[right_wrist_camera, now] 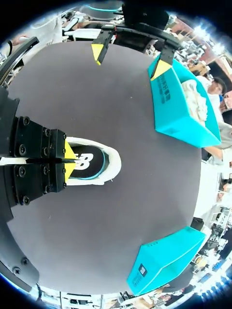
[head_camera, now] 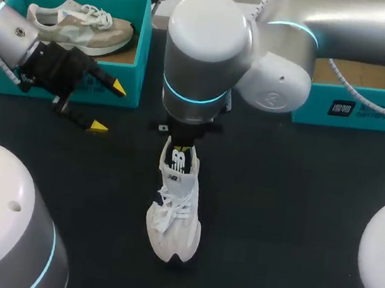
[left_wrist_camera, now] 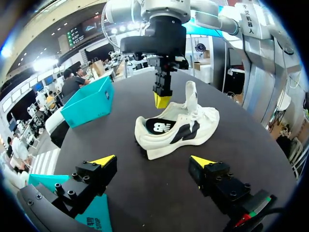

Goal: Take the shoe out of the shoebox, open the shoe tongue, remove and reinsert the insole, then place the shoe into the shoebox

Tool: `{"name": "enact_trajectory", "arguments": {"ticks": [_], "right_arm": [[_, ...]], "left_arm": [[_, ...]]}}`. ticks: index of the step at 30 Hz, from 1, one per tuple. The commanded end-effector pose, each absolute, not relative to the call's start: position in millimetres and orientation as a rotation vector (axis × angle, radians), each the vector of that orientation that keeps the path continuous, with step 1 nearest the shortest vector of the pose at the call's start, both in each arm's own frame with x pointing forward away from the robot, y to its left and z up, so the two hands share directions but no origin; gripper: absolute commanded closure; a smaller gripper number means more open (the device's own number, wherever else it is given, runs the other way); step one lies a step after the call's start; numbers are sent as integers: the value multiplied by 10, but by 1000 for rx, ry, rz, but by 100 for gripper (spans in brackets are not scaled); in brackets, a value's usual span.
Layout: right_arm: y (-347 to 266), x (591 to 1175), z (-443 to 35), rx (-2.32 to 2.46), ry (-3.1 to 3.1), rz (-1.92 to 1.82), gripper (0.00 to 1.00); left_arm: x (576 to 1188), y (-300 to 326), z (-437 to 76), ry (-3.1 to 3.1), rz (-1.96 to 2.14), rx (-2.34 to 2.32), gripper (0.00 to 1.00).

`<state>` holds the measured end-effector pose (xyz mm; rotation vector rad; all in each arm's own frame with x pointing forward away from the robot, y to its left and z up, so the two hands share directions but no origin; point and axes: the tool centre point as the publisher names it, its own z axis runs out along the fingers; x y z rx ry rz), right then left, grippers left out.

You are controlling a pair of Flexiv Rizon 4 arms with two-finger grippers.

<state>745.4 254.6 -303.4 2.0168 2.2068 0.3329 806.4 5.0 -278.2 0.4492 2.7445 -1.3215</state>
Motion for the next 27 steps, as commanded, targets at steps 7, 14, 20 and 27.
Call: {"name": "enact_trajectory", "arguments": {"ticks": [7, 14, 20, 27], "right_arm": [[2651, 7436, -3327, 2063, 2171, 274, 100], [2622, 7388, -3477, 2070, 2179, 192, 100], [2537, 7342, -3534, 2087, 2140, 126, 100], [2436, 7308, -3563, 2094, 2093, 67, 100]], "left_arm": [[8146, 376, -2495, 2724, -1363, 448, 0], [8130, 417, -2478, 2739, -1369, 492, 0], [8130, 417, -2478, 2739, -1369, 492, 0], [8130, 417, -2478, 2739, -1369, 492, 0]]}}
